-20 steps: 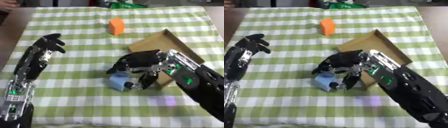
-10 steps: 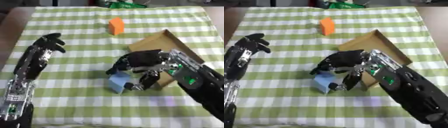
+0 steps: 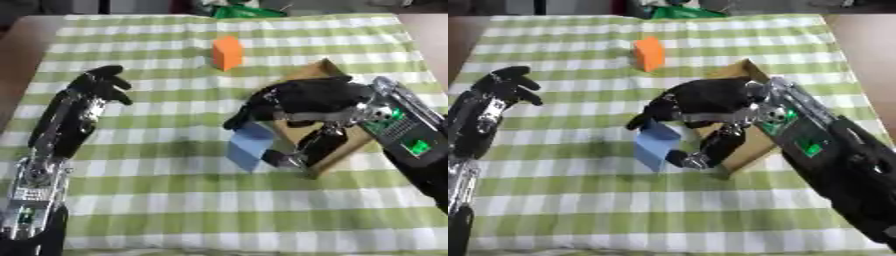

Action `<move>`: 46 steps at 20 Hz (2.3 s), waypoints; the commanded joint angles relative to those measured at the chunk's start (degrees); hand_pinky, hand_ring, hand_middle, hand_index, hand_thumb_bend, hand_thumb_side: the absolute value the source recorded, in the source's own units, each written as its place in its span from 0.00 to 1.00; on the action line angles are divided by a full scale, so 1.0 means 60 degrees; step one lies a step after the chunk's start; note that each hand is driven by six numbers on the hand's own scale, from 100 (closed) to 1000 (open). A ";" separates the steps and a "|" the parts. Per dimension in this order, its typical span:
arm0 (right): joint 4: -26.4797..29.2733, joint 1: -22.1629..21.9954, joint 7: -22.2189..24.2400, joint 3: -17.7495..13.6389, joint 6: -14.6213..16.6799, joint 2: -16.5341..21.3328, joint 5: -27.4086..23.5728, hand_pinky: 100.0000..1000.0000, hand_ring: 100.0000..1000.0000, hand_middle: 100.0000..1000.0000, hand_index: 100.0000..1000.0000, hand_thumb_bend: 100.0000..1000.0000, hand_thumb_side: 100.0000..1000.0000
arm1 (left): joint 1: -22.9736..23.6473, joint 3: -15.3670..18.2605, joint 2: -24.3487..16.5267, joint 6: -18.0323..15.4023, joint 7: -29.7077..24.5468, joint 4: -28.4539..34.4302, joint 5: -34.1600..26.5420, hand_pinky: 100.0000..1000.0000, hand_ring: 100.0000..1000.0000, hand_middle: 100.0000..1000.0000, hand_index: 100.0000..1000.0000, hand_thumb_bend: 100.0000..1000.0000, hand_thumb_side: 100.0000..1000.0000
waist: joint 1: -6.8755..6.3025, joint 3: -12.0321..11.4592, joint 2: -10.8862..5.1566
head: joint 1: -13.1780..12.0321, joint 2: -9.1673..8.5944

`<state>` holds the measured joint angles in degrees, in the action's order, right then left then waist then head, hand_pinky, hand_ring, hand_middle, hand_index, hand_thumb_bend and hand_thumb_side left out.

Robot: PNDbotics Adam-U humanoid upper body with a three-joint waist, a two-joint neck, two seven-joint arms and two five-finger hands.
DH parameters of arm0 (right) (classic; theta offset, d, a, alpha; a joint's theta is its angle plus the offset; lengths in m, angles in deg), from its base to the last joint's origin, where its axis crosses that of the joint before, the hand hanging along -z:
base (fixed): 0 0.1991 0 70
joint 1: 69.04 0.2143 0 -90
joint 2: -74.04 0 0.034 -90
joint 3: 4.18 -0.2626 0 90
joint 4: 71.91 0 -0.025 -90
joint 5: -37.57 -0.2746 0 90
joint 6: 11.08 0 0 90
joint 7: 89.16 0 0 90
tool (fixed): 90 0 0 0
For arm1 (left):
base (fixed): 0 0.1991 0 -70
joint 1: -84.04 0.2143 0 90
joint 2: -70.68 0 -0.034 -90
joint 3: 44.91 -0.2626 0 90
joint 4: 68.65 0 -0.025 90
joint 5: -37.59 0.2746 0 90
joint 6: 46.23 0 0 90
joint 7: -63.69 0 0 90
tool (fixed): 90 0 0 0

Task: Pick up objects on the table and place them in the box.

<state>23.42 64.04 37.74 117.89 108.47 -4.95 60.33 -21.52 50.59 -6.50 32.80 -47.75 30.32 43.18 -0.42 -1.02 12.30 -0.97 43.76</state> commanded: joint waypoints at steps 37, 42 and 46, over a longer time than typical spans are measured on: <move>-0.1215 -0.0712 -0.1213 -0.2186 0.0112 0.1994 0.1353 0.87 0.84 0.95 1.00 0.00 0.21 | 0.0045 0.0111 -0.0354 0.0044 0.0087 0.0217 0.0081 0.67 0.51 0.58 0.83 0.05 0.70 | 0.0197 0.0288 -0.0238 | 0.0123 -0.0343; -0.1054 -0.0348 -0.0858 -0.2466 -0.0300 0.2090 0.0857 0.86 0.84 0.93 1.00 0.00 0.12 | 0.0034 0.0072 -0.0393 0.0077 0.0050 0.0277 0.0104 0.67 0.51 0.58 0.83 0.05 0.70 | 0.0398 0.0079 -0.0295 | 0.0200 -0.0531; -0.1493 0.0169 -0.0920 -0.2833 -0.0572 0.1830 0.0843 0.86 0.84 0.92 1.00 0.00 0.06 | -0.0058 -0.0047 -0.0378 0.0064 -0.0056 0.0324 0.0076 0.67 0.51 0.58 0.82 0.05 0.69 | 0.0488 -0.0222 -0.0310 | 0.0332 -0.0711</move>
<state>14.69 63.83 32.39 102.40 105.65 5.29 65.95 -21.15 50.59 -7.70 33.20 -47.81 30.74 43.73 2.60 -2.61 11.47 0.68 40.40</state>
